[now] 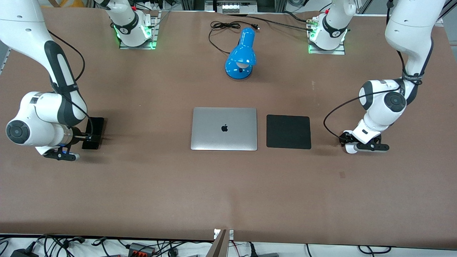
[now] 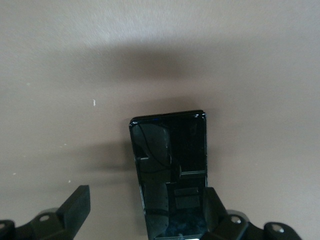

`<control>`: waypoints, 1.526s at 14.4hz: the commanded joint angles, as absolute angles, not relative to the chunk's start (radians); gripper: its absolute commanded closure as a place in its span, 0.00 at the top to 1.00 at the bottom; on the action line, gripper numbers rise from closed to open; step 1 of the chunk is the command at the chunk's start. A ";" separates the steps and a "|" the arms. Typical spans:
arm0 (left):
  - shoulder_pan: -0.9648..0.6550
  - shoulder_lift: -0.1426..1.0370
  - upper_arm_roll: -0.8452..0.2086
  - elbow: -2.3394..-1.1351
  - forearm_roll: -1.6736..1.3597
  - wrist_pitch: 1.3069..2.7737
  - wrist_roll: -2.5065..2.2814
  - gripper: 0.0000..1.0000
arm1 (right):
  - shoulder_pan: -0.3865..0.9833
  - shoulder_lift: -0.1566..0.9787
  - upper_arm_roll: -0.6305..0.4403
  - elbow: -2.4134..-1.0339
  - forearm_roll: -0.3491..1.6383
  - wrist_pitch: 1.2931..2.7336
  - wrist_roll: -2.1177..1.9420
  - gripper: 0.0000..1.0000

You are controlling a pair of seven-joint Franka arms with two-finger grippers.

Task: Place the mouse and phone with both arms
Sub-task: 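Grasp the phone with the right gripper while the left gripper grasps the mouse, then carry the white mouse with the left gripper onto the black mouse pad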

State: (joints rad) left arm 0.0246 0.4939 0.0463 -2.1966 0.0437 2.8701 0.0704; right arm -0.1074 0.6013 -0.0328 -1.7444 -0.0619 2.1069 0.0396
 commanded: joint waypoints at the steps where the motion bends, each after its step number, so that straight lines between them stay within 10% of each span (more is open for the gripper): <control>1: 0.050 0.488 0.040 -2.212 0.067 2.893 0.084 0.86 | -0.135 0.624 -0.025 -1.740 -0.080 2.106 0.060 1.00; 7: 0.054 0.485 0.034 -2.218 0.067 2.892 0.083 0.27 | -0.164 0.655 -0.025 -1.740 -0.078 2.112 0.061 1.00; 10: 0.041 0.437 0.032 -2.180 0.067 2.817 0.074 0.26 | -0.163 0.661 -0.025 -1.738 -0.072 2.115 0.063 1.00; 17: 0.012 0.413 -0.067 -1.716 0.066 2.056 0.022 0.26 | -0.166 0.683 -0.025 -1.741 -0.067 2.149 0.063 1.00; 22: -0.161 0.471 -0.110 -1.684 0.067 2.015 -0.139 0.27 | -0.166 0.692 -0.021 -1.741 -0.064 2.145 0.063 1.00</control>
